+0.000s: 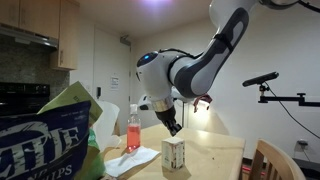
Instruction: Close the box on the table
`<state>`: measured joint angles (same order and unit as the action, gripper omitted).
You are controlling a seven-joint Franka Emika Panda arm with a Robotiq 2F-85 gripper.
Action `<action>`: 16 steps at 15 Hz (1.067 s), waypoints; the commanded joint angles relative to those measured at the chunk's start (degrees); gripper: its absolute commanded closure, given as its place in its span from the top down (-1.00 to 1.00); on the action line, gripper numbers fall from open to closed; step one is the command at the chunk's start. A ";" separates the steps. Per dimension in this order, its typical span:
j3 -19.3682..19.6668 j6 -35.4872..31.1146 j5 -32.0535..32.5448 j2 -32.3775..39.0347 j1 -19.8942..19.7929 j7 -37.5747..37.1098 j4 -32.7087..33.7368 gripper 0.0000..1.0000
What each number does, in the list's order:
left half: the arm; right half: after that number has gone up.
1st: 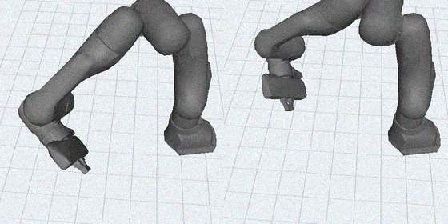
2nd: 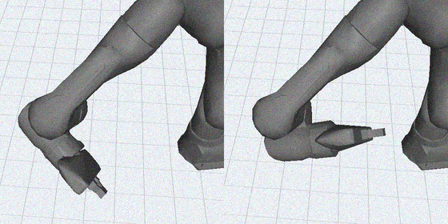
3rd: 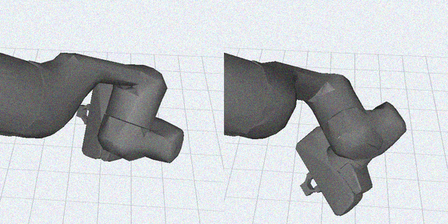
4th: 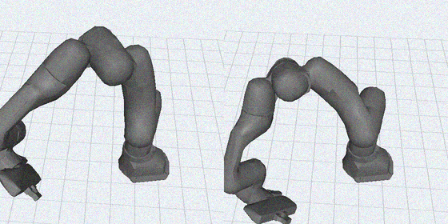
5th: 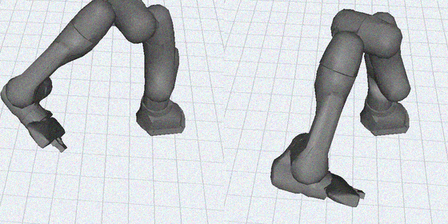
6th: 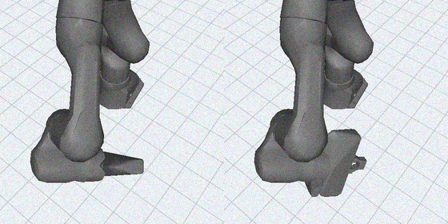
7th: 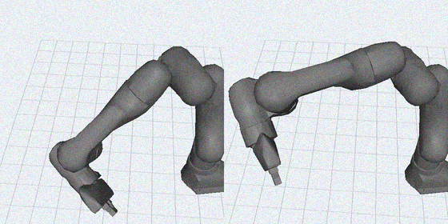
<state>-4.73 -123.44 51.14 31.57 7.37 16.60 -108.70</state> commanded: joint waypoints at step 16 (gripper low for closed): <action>0.36 5.56 -0.02 5.16 -0.30 2.54 2.61 -1.00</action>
<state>-4.48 -119.52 51.13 35.36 7.22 17.79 -107.77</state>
